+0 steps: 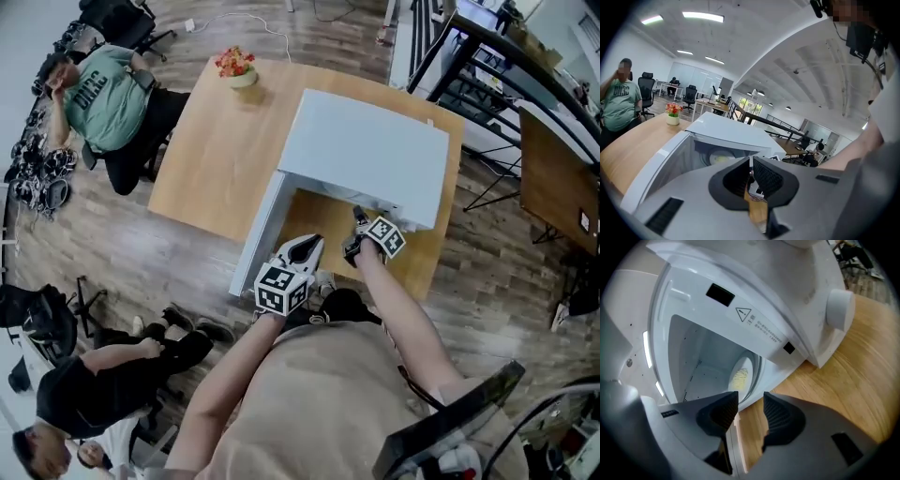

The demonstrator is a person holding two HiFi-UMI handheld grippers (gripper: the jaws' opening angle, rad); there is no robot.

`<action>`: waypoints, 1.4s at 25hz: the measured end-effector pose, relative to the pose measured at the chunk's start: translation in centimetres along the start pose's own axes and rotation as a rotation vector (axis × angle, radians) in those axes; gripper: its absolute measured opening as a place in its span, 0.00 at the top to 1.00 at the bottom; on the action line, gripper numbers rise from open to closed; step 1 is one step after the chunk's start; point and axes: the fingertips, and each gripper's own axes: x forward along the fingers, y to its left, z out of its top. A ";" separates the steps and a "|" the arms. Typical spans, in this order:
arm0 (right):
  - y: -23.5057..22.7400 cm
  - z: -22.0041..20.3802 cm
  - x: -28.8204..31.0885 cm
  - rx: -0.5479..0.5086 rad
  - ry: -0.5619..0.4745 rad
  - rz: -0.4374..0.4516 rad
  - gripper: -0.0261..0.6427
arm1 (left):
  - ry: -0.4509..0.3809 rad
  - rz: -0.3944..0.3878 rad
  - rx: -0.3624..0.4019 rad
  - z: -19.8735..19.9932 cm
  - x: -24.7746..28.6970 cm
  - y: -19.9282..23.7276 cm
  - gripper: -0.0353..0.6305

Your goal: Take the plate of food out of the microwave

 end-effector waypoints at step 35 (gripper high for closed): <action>0.3 -0.6 6.2 0.242 -0.122 -0.124 0.84 | 0.035 0.093 0.007 0.3 -4.5 5.8 0.94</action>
